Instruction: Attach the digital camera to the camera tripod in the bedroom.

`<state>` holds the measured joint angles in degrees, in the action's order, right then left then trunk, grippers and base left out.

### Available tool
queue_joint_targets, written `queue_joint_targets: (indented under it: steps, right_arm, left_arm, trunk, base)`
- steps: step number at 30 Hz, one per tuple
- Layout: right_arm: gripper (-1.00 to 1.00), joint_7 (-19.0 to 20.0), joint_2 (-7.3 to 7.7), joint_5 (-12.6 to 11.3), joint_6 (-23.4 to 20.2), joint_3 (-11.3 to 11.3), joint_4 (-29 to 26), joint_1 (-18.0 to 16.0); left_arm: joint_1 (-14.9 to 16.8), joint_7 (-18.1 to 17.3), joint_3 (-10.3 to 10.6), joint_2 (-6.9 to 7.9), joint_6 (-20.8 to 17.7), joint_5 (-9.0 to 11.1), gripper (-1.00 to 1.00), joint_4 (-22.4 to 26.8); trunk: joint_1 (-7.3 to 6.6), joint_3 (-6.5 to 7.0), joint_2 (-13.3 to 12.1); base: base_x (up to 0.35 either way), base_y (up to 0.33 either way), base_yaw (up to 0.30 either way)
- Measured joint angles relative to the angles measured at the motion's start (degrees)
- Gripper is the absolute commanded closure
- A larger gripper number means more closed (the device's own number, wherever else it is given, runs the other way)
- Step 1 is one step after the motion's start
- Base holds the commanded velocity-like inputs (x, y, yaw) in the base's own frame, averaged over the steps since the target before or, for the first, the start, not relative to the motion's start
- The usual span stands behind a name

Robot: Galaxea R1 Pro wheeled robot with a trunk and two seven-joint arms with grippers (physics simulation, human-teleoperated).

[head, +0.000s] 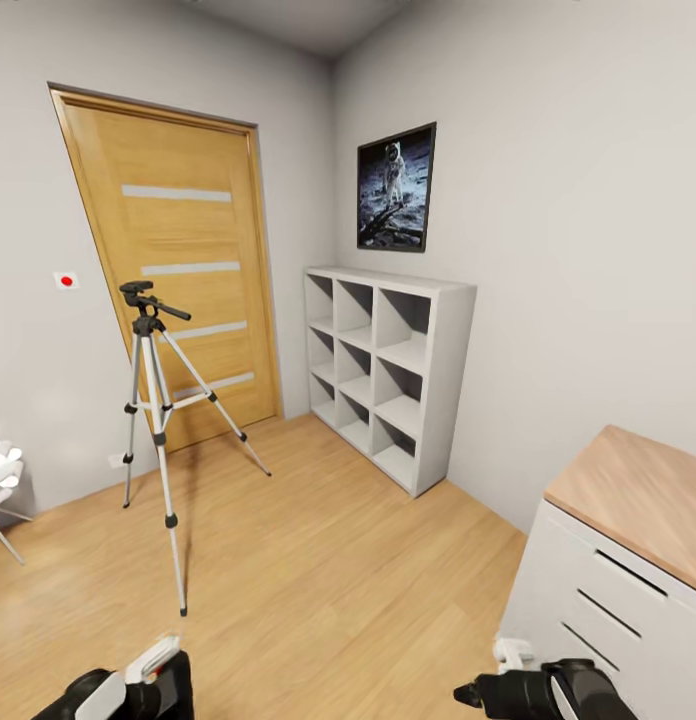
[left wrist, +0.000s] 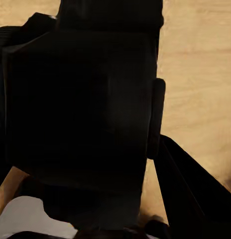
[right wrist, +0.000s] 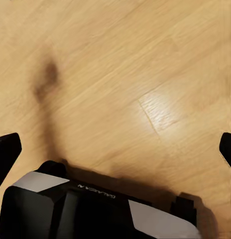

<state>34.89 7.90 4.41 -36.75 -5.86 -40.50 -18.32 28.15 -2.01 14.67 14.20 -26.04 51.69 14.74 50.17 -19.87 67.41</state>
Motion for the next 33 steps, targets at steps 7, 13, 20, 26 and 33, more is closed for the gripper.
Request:
queue_joint_targets:
  steps: [7, 13, 20, 26, 33]
  right_arm:
    - [-1.0, -8.5, -0.22, 3.2, 13.1, 0.2, 17.4, 0.0]
    - [-1.0, -17.4, -0.28, 3.6, 24.4, 0.3, 30.1, 0.0]
    - [-1.0, -24.5, -0.33, 3.6, 35.0, 0.3, 40.6, 0.1]
    - [-1.0, -29.7, -0.41, 3.5, 39.3, 0.3, 42.0, 3.9]
    - [-1.0, -33.3, -1.97, 3.5, 40.2, 0.2, 42.2, 5.1]
  left_arm:
    - [0.0, 0.3, -0.3, -3.74, 7.6, -6.9, 1.0, -12.3]
    - [0.1, 0.6, -0.5, -5.21, 11.1, -12.1, 1.0, -14.2]
    - [-3.8, 0.7, -0.4, -6.13, 14.2, -13.8, 1.0, -14.6]
    - [-11.7, 0.8, -0.5, -6.25, 22.5, -13.9, 1.0, -14.7]
    - [-14.0, 0.8, -0.5, -6.36, 24.0, -13.8, 1.0, -14.8]
  trunk:
    - [-1.54, 1.26, -2.8]
    - [-2.86, 2.34, -5.2]
    - [-4.4, 3.59, -8.0]
    - [-5.71, 4.67, -10.4]
    - [-7.25, 5.93, -13.2]
  base:
    - [0.0, 0.0, 0.0]
    - [0.0, 0.0, 0.0]
    - [0.0, 0.0, 0.0]
    - [0.0, 0.0, 0.0]
    - [0.0, 0.0, 0.0]
